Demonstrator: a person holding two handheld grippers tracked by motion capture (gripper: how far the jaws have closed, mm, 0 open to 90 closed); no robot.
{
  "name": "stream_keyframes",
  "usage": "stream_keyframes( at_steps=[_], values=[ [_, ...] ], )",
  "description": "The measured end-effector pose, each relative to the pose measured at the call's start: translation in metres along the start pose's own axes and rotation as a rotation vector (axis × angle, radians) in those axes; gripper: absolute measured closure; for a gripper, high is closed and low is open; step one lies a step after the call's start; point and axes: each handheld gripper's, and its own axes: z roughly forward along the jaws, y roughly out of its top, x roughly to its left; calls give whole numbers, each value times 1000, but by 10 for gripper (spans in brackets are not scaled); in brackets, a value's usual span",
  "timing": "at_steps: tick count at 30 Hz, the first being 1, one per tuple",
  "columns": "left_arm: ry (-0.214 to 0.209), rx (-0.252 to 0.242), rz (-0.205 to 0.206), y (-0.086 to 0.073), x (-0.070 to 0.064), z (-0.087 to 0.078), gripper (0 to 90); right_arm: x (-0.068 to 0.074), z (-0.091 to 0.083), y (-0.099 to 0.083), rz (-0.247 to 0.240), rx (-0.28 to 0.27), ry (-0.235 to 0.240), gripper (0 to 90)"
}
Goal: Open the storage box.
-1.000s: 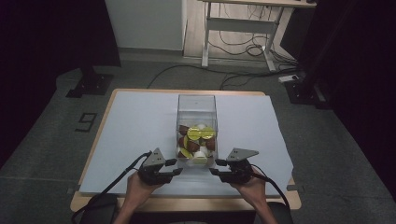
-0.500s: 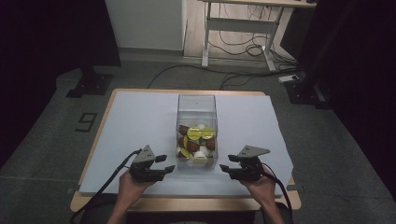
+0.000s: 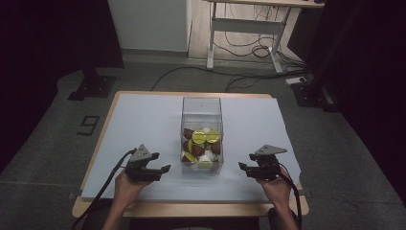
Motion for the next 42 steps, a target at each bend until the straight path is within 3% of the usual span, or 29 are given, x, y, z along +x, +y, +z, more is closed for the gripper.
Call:
stream_keyframes(
  at_steps=[6,15,17,21,28,30,38,42],
  values=[
    [41,25,-24,-7,11,4,192,-10,7,-4,5,33,-39,340],
    [89,93,-66,-22,30,9,131,-17,26,-11,17,94,-88,256],
    [99,109,-67,-24,32,10,96,-18,33,-13,8,126,-86,186],
    [117,132,-62,-27,33,12,69,-19,39,-16,4,139,-81,148],
    [141,192,-51,-34,35,21,37,-23,45,-23,15,128,-34,130],
    [155,217,-40,-36,35,26,39,-24,47,-29,-2,133,-29,123],
    [156,206,-40,-38,37,25,47,-24,45,-40,-9,52,-33,123],
    [156,206,-41,-38,37,25,46,-24,46,-40,-9,52,-33,121]
  ],
)
